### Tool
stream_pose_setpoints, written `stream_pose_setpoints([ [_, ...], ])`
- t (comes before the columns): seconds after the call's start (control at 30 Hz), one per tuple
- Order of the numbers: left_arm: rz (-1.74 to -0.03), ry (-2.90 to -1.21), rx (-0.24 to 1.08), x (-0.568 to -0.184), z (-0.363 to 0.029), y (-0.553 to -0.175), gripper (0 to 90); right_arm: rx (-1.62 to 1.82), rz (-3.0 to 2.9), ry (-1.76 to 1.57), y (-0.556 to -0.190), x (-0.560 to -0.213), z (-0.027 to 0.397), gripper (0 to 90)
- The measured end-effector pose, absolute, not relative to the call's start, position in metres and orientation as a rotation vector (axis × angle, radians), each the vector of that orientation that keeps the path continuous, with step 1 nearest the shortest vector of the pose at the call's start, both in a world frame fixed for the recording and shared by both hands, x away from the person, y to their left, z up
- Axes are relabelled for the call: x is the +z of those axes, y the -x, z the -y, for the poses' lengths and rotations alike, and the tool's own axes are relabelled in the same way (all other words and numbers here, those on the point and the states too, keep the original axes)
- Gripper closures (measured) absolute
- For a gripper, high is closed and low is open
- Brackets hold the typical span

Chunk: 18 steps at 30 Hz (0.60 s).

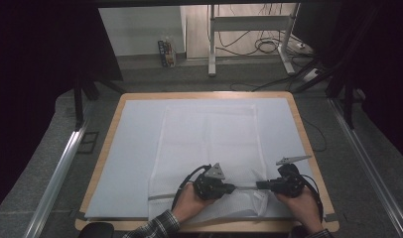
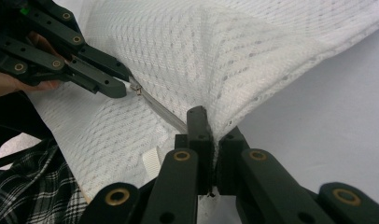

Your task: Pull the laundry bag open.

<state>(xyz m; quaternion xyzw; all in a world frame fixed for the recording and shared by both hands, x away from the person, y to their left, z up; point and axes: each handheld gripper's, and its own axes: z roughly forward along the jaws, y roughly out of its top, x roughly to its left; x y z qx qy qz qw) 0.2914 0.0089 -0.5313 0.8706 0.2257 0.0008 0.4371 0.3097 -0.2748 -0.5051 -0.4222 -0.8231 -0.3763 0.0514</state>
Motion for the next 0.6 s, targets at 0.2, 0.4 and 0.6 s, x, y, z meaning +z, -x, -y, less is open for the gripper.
stream_pose_setpoints([
  [0.2, -0.597, -2.149, 0.000, -0.534, -0.024, -0.289, 87.0, -1.135, 2.509, 1.280, -0.310, -0.505, 0.274, 86.5],
  [0.4, -0.588, -2.164, 0.010, -0.534, -0.030, -0.287, 86.9, -1.138, 2.507, 1.274, -0.309, -0.506, 0.273, 86.5],
  [0.6, -0.612, -2.152, 0.005, -0.535, -0.037, -0.286, 87.0, -1.137, 2.498, 1.262, -0.309, -0.506, 0.273, 86.4],
])
